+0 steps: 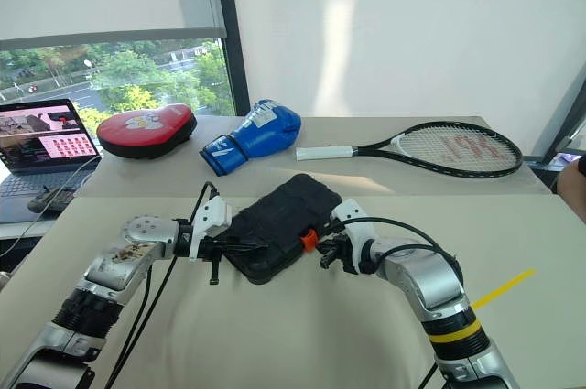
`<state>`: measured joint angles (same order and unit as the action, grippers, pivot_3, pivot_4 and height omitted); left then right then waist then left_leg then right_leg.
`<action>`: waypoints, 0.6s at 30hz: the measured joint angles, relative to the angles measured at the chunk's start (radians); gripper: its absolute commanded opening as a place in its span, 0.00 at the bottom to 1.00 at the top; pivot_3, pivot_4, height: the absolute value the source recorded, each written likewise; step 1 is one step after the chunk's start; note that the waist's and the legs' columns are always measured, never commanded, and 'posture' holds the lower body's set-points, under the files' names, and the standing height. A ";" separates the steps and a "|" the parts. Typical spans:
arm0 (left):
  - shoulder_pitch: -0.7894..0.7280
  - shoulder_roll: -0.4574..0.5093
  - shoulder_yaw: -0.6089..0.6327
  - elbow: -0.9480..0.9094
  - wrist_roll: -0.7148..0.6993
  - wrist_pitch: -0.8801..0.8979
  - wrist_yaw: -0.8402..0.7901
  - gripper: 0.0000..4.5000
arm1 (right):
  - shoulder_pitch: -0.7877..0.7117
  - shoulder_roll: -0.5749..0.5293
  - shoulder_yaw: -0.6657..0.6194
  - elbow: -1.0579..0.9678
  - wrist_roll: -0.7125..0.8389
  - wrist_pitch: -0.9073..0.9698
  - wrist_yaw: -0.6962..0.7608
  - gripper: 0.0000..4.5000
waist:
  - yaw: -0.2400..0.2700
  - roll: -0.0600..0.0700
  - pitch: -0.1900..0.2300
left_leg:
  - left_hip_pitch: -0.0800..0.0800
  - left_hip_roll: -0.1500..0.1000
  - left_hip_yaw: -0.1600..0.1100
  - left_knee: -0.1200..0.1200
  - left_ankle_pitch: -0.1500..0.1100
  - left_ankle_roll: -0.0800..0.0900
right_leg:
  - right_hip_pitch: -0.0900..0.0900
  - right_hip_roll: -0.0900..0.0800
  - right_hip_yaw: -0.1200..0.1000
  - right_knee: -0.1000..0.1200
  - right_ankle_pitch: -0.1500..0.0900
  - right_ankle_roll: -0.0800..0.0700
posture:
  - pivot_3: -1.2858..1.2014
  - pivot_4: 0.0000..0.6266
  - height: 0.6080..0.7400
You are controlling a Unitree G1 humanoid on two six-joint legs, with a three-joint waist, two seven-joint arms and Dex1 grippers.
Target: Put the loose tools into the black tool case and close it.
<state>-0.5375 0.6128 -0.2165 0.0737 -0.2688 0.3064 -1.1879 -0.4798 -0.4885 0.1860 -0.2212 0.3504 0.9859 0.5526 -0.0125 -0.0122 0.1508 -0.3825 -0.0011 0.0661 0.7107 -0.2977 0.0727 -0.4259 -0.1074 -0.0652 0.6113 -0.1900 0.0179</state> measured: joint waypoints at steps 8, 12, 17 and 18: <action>0.052 -0.006 0.022 -0.042 -0.010 0.002 0.030 0.00 | 0.198 -0.043 -0.046 -0.177 0.025 -0.022 0.007 0.00 | 0.004 0.000 0.000 | -0.001 0.000 0.000 0.000 -0.002 0.002 | 0.000 -0.002 -0.001 -0.001 -0.001 0.001 | 0.52 0.24 1.00; 0.051 -0.007 0.022 -0.040 -0.009 0.003 0.039 0.00 | 0.187 -0.031 -0.049 -0.186 0.026 -0.022 -0.005 0.00 | 0.004 0.000 0.000 | 0.000 0.000 -0.001 0.000 -0.002 0.001 | 0.000 -0.002 -0.001 -0.001 -0.001 0.001 | 0.52 0.24 1.00; 0.041 -0.014 0.017 -0.035 -0.008 0.003 0.039 0.00 | 0.077 -0.009 -0.025 -0.114 0.008 -0.034 -0.003 0.00 | 0.006 0.001 0.000 | 0.000 -0.001 0.000 0.000 -0.002 0.001 | 0.000 -0.001 -0.001 -0.001 -0.001 0.001 | 0.52 0.24 1.00; 0.040 -0.014 0.018 -0.034 -0.007 0.002 0.040 0.00 | 0.051 -0.008 -0.009 -0.082 -0.001 -0.037 0.002 0.00 | 0.006 0.001 0.000 | 0.000 0.000 -0.001 0.000 -0.002 0.001 | 0.001 -0.001 -0.001 -0.001 -0.001 0.001 | 0.52 0.24 1.00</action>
<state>-0.4976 0.5985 -0.1985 0.0401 -0.2763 0.3088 -1.1482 -0.4290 -0.4960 0.1768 -0.3030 0.3491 0.9491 0.5550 -0.0068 -0.0116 0.1508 -0.3826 -0.0016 0.0656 0.7106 -0.2996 0.0739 -0.4254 -0.1084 -0.0661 0.6104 -0.1907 0.0189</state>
